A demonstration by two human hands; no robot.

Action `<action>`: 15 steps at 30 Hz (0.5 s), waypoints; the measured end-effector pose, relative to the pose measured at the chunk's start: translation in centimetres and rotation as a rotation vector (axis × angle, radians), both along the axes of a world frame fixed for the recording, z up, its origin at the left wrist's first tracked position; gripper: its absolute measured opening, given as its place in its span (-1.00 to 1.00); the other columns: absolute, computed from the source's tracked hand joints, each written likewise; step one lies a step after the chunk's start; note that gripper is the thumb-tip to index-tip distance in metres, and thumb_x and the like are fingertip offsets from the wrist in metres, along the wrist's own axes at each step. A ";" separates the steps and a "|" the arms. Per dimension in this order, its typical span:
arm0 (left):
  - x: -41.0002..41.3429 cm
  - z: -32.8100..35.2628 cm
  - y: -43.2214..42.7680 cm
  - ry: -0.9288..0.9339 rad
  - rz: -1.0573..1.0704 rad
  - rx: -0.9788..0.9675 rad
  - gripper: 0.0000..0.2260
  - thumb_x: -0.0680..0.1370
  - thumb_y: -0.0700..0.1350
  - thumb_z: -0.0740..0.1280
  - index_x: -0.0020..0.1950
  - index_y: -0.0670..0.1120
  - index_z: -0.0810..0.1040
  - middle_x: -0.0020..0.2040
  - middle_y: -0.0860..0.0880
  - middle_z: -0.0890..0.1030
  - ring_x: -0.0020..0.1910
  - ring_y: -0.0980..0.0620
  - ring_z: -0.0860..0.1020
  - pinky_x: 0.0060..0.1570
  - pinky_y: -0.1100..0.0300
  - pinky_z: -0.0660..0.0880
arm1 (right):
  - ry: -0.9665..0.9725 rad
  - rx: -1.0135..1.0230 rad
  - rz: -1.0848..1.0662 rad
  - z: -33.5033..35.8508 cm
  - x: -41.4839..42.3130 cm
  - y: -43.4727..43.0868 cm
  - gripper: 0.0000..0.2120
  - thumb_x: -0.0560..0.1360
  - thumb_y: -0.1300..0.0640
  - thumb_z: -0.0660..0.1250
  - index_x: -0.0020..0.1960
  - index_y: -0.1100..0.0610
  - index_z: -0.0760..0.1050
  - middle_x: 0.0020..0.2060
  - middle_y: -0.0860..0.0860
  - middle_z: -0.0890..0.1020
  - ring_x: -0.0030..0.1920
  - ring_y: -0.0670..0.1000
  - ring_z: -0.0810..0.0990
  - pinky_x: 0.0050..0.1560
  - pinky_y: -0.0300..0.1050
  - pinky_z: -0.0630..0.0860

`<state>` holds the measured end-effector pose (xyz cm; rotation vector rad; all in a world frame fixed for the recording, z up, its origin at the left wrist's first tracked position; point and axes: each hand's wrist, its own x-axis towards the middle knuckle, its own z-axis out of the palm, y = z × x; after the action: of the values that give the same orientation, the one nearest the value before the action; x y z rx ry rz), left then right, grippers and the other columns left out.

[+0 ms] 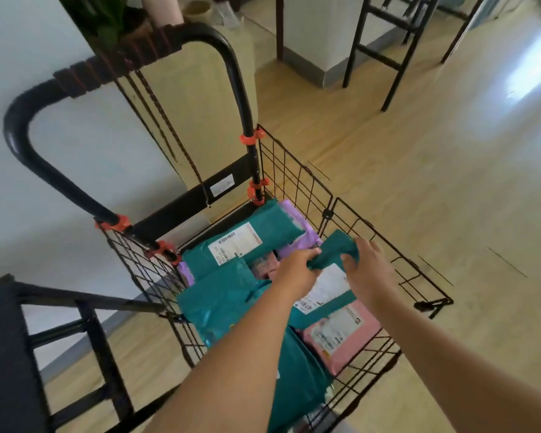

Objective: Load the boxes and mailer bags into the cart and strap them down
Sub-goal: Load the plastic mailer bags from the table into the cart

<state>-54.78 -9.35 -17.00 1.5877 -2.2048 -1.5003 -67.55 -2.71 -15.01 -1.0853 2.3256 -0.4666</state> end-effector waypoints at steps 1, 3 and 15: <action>-0.5 -0.5 0.1 0.009 0.008 0.030 -0.68 0.56 -0.13 0.36 0.32 -0.01 0.54 0.15 -0.06 0.64 0.11 -0.05 0.57 -0.16 0.35 0.31 | 0.014 0.038 0.005 -0.7 -1.1 -0.1 -0.78 0.63 0.04 0.19 0.24 0.07 0.40 0.05 0.01 0.46 -0.23 -0.05 0.48 -0.28 -0.09 0.49; -1.0 -1.7 0.2 0.012 0.011 0.073 -0.64 0.54 -0.14 0.38 0.34 0.01 0.53 0.14 -0.04 0.65 0.12 -0.03 0.58 -0.11 0.32 0.36 | 0.033 0.114 0.012 -2.3 -2.8 -0.2 -0.82 0.65 0.02 0.16 0.16 0.09 0.40 -0.04 0.00 0.42 -0.24 -0.03 0.46 -0.30 -0.07 0.43; -0.6 -8.6 3.1 -0.297 -0.025 0.097 -0.47 0.53 -0.21 0.34 0.47 0.01 0.28 0.34 -0.08 0.44 0.29 -0.09 0.44 0.24 0.00 0.45 | -0.036 0.384 -0.086 -10.9 -4.4 0.5 -0.83 0.63 0.09 0.15 0.12 0.15 0.42 -0.19 0.03 0.45 -0.26 -0.03 0.43 -0.38 -0.15 0.26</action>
<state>-55.33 -6.21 -25.59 1.9338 -2.3363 -1.4836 -71.98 -2.18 -25.93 -0.7893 2.3102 -0.0615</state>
